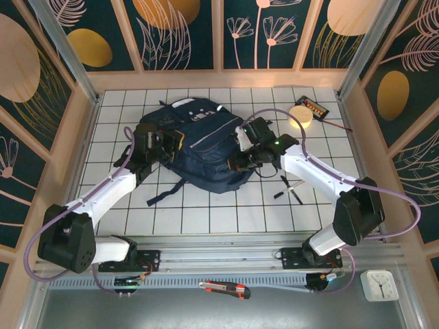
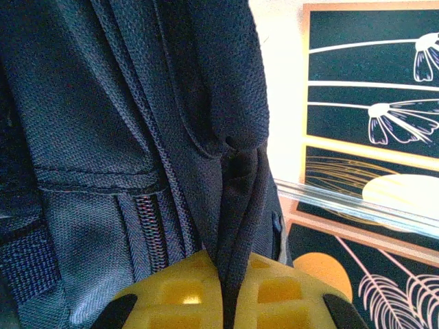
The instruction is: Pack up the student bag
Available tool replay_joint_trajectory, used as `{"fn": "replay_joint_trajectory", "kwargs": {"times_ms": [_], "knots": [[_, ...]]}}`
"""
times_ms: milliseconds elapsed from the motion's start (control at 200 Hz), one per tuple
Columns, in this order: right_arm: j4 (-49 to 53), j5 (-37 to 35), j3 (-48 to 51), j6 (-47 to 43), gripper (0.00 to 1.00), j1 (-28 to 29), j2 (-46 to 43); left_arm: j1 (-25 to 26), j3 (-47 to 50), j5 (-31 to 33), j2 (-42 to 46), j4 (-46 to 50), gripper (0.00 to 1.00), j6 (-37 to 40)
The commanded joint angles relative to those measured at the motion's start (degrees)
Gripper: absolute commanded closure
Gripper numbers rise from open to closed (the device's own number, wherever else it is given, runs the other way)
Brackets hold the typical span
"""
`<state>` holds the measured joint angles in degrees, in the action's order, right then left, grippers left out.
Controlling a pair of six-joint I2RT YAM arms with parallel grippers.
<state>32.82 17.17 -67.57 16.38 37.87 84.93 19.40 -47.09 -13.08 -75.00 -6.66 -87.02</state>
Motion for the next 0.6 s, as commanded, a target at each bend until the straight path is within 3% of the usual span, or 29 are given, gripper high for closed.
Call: {"fn": "replay_joint_trajectory", "kwargs": {"times_ms": [0,140,275,370,460,596], "knots": [[4.2,-11.4,2.2,-0.5,1.00,-1.2,-1.5,-3.1,-3.3,3.6,3.9,-6.8,1.00,1.1],[3.4,-17.8,3.1,-1.4,1.00,-6.2,-1.4,-5.5,-2.7,-0.9,4.3,-5.5,1.00,2.6],[-0.1,-17.9,3.0,-3.5,1.00,-12.1,-0.6,-8.0,-1.1,-4.1,5.7,-2.3,1.00,5.4],[-1.8,-15.0,2.5,-5.8,1.00,-13.1,0.4,-10.4,-0.1,-5.5,6.5,0.3,1.00,8.3],[-3.9,-9.1,3.1,-6.1,1.00,-10.6,0.5,-12.4,1.0,-7.8,5.6,-0.3,1.00,10.0],[-3.9,-8.6,2.7,-4.6,1.00,1.0,2.0,-14.6,-1.1,-10.5,0.3,-2.2,1.00,13.5]]}}
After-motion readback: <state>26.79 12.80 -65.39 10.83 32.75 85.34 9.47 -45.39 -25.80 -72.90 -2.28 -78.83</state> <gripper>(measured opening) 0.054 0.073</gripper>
